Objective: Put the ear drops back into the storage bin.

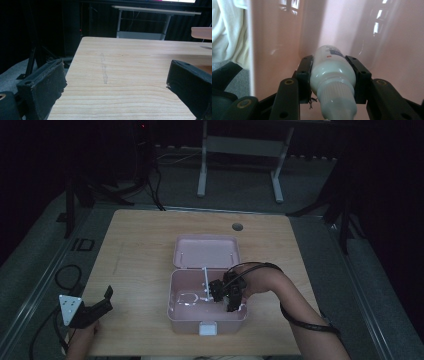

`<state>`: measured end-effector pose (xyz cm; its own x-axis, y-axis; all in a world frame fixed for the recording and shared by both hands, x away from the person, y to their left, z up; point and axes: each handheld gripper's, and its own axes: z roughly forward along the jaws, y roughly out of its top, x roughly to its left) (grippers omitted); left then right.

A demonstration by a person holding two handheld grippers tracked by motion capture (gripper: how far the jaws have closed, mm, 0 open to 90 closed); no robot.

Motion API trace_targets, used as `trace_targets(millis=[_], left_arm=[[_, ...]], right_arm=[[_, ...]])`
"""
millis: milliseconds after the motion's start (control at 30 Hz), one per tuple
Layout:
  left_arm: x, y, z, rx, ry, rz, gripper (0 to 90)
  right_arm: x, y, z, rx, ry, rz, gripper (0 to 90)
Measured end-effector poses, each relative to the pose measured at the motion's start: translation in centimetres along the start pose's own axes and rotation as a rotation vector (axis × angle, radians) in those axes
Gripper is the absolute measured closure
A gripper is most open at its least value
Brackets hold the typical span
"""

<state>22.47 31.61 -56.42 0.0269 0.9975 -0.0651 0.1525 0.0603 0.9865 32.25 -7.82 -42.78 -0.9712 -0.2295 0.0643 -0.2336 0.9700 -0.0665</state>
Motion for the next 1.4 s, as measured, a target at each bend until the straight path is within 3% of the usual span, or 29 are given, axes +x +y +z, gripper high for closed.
trace_targets(millis=[267,800,1000,1400], left_arm=[[0.0,0.0,0.0,0.002,0.000,0.001,2.4],[0.0,0.0,0.1,0.005,0.000,0.001,2.4],[0.0,0.0,0.1,0.005,-0.002,0.003,2.4],[0.0,0.0,0.1,0.004,-0.003,0.004,2.4]], right_arm=[[-0.4,0.3,2.4,0.044,0.013,0.004,59.4],[-0.9,0.3,5.4,0.051,0.000,0.023,59.4],[-0.9,0.1,5.8,0.027,-0.008,0.043,59.3],[-1.2,0.3,6.2,0.065,0.014,0.058,57.7]])
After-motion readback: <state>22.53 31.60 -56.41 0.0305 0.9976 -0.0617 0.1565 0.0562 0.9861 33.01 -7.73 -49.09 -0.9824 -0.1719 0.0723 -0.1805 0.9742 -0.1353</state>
